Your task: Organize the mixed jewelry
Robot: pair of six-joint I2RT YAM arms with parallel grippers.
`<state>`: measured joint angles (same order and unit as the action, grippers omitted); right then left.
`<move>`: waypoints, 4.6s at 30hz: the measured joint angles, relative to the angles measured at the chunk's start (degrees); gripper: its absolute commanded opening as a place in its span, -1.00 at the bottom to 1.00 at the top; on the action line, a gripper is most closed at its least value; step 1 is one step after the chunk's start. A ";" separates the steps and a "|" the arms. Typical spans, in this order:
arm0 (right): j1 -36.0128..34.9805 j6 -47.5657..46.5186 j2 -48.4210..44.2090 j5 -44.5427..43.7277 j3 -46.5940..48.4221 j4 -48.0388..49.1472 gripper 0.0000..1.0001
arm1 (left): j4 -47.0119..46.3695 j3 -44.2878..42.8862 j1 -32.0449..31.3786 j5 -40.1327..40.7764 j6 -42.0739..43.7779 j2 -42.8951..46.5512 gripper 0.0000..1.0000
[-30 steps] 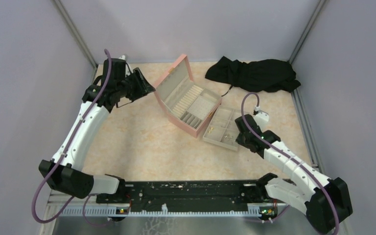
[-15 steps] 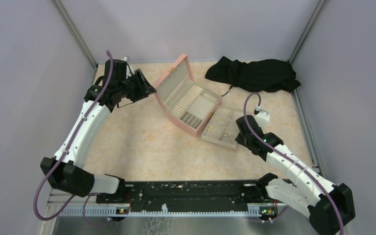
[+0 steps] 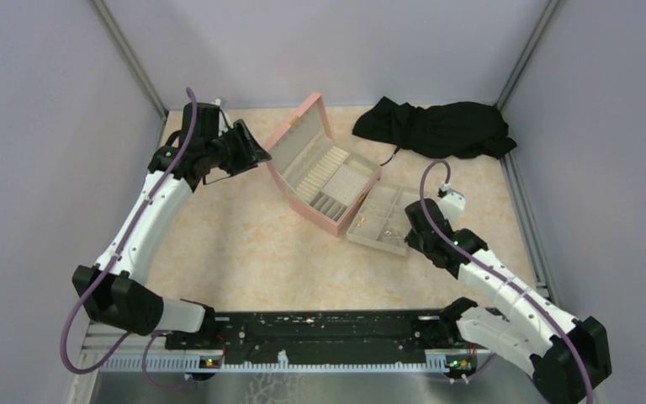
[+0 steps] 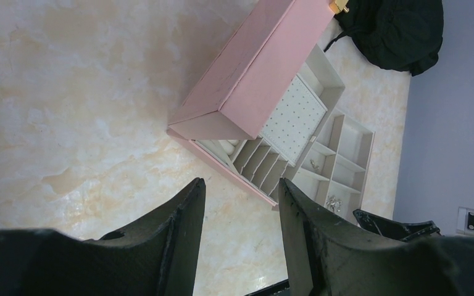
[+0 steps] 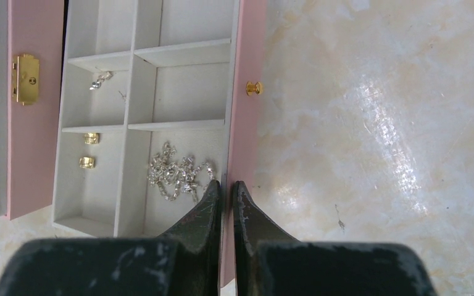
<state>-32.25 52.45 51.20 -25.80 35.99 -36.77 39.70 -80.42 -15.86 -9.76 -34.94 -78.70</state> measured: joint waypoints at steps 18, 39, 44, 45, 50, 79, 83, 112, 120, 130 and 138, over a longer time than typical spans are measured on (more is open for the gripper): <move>-0.37 0.81 -1.36 -0.35 -4.44 1.38 -1.00 | -1.22 0.35 0.63 -1.31 -0.02 -2.38 0.07; 11.10 -2.93 10.99 10.14 -0.26 3.87 -0.09 | -2.03 1.29 0.85 -1.90 -0.15 -2.99 0.06; 14.49 -6.32 13.68 12.72 0.57 4.90 -0.12 | -2.14 1.46 0.87 -2.01 -0.15 -3.02 0.06; 14.97 -6.80 14.32 13.29 0.57 5.07 -0.12 | -2.21 1.57 0.87 -2.03 -0.15 -2.99 0.06; 16.81 -9.05 17.81 15.13 0.63 6.32 -0.12 | -2.25 1.77 0.87 -2.12 -0.15 -2.99 0.06; 24.57 -18.25 34.40 17.77 10.97 11.02 -1.00 | -2.23 1.77 1.51 -1.66 -0.07 -2.99 0.07; 24.57 -18.23 34.40 17.94 11.19 10.71 -1.00 | -2.23 1.77 1.92 -1.49 -0.04 -2.99 0.06; 24.68 -13.25 38.58 18.56 15.54 8.48 -1.00 | -2.23 1.75 3.54 -1.49 0.09 -3.06 0.06; 24.39 -12.15 40.37 19.89 17.46 8.24 -1.00 | -2.23 1.75 3.76 -1.51 0.09 -3.08 0.06; 23.52 -8.92 42.21 19.89 19.80 6.49 -1.00 | -2.23 1.75 4.07 -1.53 0.09 -3.06 0.06; 20.83 -6.58 44.52 19.61 23.39 6.34 -1.00 | -2.23 1.75 4.13 -1.77 0.11 -3.06 0.07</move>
<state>-11.42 45.87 95.72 -6.20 59.37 -30.44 37.47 -78.67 -11.73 -11.53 -34.83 -81.76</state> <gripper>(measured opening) 0.030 0.532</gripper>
